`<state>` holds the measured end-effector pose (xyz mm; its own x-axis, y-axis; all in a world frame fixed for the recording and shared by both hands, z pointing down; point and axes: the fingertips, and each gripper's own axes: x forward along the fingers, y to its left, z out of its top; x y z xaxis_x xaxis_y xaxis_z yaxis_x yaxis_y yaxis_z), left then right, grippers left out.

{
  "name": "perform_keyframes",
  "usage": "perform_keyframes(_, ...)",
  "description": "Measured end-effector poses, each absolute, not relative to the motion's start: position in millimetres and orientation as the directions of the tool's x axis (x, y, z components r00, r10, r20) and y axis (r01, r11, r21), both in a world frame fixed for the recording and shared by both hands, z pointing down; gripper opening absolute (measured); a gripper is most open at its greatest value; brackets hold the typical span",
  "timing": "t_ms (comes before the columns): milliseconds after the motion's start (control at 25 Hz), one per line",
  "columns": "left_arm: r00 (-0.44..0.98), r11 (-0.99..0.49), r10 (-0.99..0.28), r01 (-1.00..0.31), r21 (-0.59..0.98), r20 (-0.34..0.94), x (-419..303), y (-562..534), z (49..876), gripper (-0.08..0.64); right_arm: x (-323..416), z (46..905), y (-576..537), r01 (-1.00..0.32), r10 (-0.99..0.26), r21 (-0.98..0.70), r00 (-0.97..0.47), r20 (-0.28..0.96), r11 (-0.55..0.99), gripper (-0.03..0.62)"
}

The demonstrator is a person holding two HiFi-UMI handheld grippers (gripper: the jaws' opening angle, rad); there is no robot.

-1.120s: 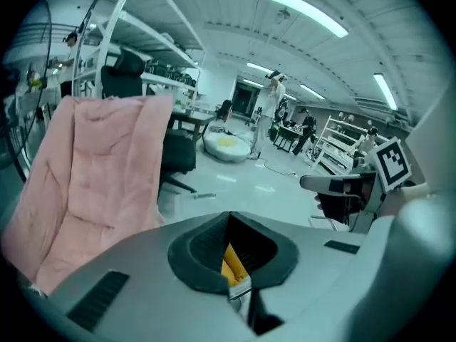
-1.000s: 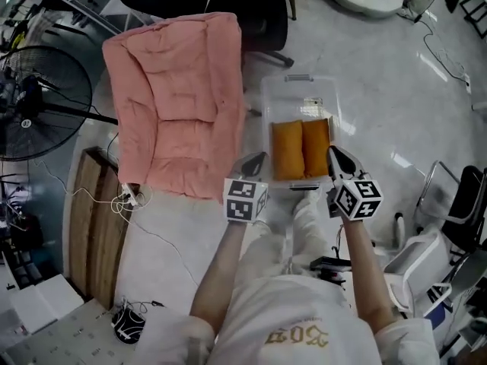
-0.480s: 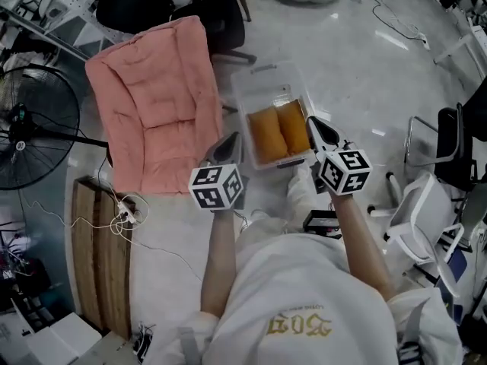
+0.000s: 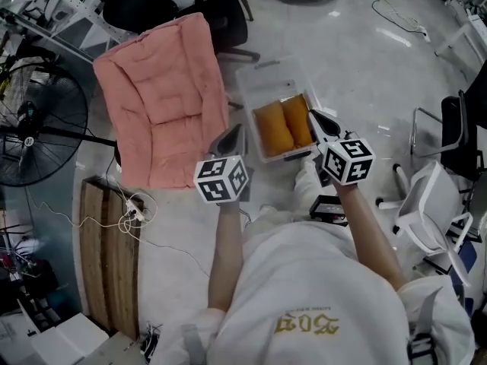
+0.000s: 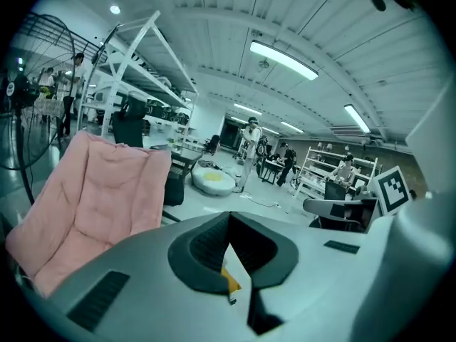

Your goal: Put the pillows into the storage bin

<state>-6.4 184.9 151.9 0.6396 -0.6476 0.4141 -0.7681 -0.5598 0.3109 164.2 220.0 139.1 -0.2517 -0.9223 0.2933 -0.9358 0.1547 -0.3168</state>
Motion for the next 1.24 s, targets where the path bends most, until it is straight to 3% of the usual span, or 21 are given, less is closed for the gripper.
perform_keyframes(1240, 0.618, -0.521, -0.675, -0.786, 0.333, 0.403, -54, 188, 157, 0.015, 119, 150, 210, -0.929, -0.891, -0.293, -0.319, 0.323, 0.226, 0.012)
